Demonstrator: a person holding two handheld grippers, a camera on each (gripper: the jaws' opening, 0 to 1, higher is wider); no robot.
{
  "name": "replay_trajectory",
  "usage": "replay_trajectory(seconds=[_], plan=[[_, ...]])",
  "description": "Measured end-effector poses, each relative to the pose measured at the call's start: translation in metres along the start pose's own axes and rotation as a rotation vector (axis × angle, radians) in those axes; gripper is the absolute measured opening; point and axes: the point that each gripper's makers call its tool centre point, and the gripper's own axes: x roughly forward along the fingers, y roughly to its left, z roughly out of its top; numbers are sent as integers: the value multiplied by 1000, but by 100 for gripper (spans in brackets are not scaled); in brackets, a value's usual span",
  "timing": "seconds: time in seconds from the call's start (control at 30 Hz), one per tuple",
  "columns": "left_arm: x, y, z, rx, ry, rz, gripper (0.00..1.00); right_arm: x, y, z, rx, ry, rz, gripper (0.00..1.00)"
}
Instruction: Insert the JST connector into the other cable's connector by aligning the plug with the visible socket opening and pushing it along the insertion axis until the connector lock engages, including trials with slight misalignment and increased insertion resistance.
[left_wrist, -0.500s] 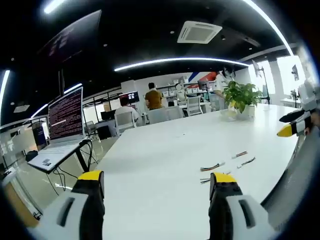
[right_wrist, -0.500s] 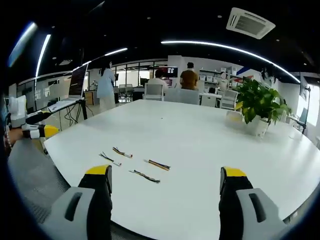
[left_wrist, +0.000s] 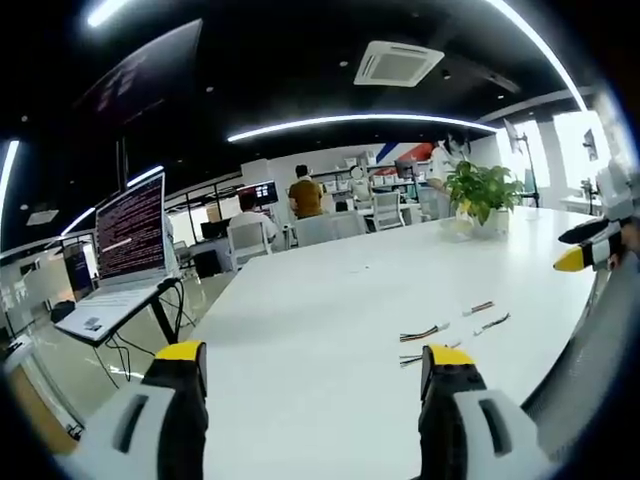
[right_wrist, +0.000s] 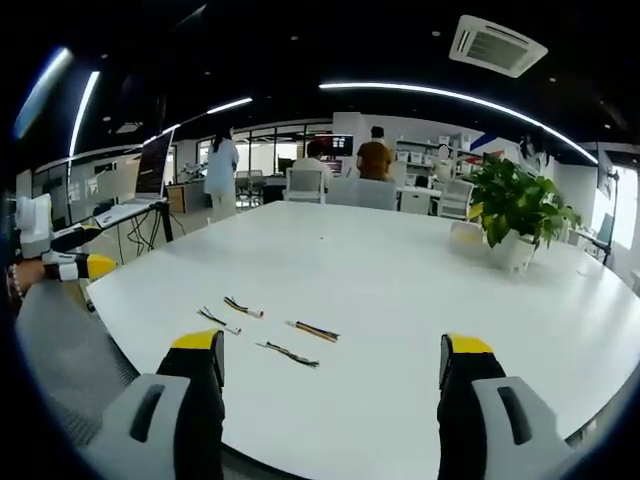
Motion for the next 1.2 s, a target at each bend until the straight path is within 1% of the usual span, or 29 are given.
replay_trajectory(seconds=[0.3,1.2], plan=[[4,0,-7,12,32,-10,85,0,-3,1,32,-12,-10,87],[1,3,-4,5,12,4,84,1,1,-1,25,-1,7,86]])
